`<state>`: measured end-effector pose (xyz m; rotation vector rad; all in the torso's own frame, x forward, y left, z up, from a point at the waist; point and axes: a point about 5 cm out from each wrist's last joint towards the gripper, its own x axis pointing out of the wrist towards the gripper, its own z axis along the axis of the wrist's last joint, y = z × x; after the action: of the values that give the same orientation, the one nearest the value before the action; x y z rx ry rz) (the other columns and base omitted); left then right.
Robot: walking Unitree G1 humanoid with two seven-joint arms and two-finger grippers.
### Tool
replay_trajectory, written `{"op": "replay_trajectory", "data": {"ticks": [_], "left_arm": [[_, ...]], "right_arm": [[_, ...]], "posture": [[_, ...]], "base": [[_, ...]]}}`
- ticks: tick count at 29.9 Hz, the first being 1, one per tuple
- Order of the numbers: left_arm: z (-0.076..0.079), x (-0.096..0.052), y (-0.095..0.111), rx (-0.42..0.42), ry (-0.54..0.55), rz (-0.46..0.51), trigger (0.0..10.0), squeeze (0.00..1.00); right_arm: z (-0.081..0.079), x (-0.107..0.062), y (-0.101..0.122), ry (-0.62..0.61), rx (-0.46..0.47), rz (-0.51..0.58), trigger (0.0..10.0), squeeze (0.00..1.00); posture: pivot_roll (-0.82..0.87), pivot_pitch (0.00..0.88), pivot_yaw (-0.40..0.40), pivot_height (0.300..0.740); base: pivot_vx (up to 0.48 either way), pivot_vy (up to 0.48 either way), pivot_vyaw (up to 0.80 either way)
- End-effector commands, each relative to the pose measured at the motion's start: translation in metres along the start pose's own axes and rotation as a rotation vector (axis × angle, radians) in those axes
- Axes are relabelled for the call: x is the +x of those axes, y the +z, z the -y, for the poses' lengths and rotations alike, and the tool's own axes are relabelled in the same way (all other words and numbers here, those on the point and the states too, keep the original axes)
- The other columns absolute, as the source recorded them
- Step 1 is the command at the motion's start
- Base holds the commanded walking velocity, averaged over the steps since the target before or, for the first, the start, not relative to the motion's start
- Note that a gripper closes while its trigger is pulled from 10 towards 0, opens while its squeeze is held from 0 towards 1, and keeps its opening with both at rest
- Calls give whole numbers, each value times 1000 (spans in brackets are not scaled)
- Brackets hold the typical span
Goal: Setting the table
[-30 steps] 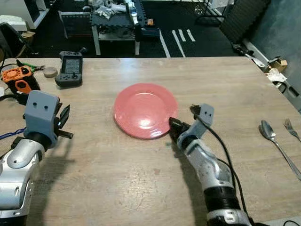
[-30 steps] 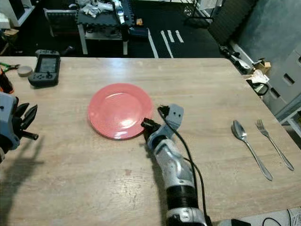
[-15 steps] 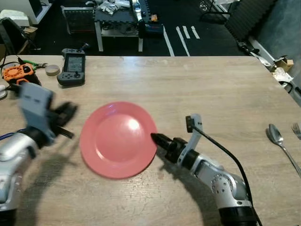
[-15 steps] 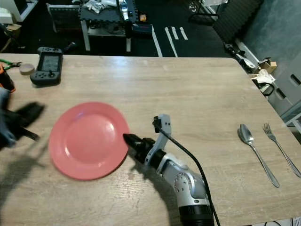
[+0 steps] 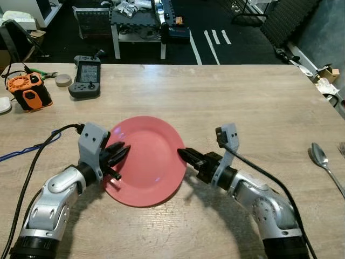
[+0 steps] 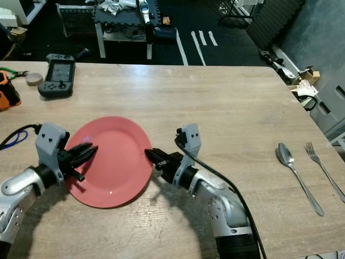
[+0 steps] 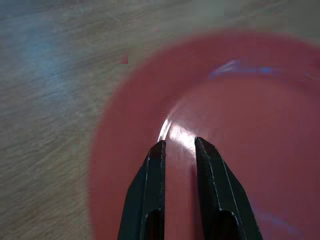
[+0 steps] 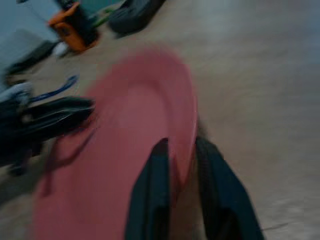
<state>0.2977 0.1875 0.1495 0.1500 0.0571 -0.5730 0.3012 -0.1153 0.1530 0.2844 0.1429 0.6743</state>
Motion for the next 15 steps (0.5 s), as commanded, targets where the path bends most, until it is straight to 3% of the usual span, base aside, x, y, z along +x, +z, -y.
{"op": "replay_trajectory", "data": {"ticks": [1, 6, 7, 11, 15], "left_arm": [[1, -4, 2, 67, -10, -2, 10000, 0], [-2, -10, 1, 87, 5, 3, 10000, 0], [-3, -12, -4, 70, 15, -6, 10000, 0], [-1, -15, -3, 68, 48, 17, 10000, 0], [-1, -28, 21, 225, 135, 101, 10000, 0]], "right_arm": [[9, -2, -2, -77, -12, 14, 10000, 1000], [16, -2, 3, -152, -7, 65, 10000, 1000], [16, -2, 4, -157, -4, 77, 10000, 0], [19, -5, 11, -191, 4, 123, 10000, 0], [27, -10, 19, -234, 57, 197, 10000, 0]], "posture": [[52, 75, 39, 740], [61, 77, 39, 740], [57, 77, 38, 740], [45, 80, 38, 740], [53, 85, 31, 740]], "base": [[0, 0, 0], [0, 0, 0], [0, 0, 0], [0, 0, 0], [0, 0, 0]]}}
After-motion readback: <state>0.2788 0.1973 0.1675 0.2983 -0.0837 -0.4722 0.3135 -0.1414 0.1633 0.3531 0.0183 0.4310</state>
